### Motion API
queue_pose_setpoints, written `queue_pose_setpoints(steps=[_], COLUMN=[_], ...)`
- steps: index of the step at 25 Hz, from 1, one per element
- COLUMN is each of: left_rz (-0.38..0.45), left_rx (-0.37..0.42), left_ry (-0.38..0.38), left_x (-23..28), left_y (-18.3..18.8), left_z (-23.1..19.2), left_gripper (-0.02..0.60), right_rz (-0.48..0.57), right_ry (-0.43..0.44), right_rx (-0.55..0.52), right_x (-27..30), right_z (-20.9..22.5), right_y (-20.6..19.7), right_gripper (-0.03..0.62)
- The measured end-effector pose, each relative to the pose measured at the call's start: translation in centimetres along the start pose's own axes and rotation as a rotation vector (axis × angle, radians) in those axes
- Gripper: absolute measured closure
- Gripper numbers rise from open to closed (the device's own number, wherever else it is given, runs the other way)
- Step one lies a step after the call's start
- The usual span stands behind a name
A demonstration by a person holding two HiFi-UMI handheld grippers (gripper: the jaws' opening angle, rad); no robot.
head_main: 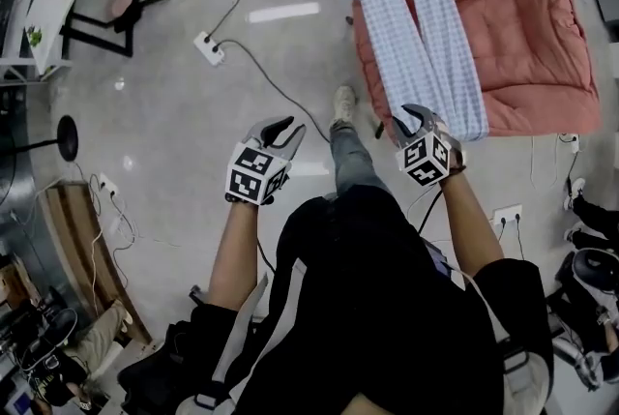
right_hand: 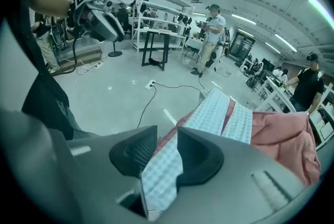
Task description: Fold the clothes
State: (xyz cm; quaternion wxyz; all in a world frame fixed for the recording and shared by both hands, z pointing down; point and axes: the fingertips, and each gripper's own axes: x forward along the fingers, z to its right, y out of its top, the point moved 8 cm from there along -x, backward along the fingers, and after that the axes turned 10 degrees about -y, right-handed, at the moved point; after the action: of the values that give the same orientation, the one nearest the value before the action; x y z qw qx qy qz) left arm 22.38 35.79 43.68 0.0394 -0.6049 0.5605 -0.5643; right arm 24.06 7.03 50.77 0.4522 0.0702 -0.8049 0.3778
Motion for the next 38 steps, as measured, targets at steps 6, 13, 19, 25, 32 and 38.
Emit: queue_pose_setpoints(steps=[6, 13, 19, 25, 32, 38], left_rz=[0.025, 0.028, -0.002, -0.06, -0.134, -0.215], left_rx=[0.069, 0.173, 0.245, 0.318, 0.422, 0.539], left_ry=[0.001, -0.059, -0.158, -0.291, -0.462, -0.576], left_x=[1.4, 5.3, 10.1, 16.1, 23.5, 29.0], left_y=[8.6, 20.3, 26.0, 30.5, 38.3, 46.4], left_z=[-7.2, -15.1, -18.0, -19.9, -25.8, -32.8], left_gripper=[0.469, 0.471, 0.474, 0.476, 0.476, 0.482], right_rz=[-0.022, -0.015, -0.038, -0.136, -0.273, -0.358], right_ry=[-0.031, -0.136, -0.236, -0.308, -0.433, -0.521], right_rx=[0.061, 0.13, 0.227, 0.359, 0.533, 0.686], right_x=[4.3, 8.1, 7.7, 7.9, 10.6, 14.0], right_z=[7.4, 17.8, 22.5, 24.7, 29.0, 33.0], right_y=[3.7, 9.2, 9.7, 7.0, 6.6, 9.8], right_gripper=[0.465, 0.468, 0.471, 0.471, 0.473, 0.474])
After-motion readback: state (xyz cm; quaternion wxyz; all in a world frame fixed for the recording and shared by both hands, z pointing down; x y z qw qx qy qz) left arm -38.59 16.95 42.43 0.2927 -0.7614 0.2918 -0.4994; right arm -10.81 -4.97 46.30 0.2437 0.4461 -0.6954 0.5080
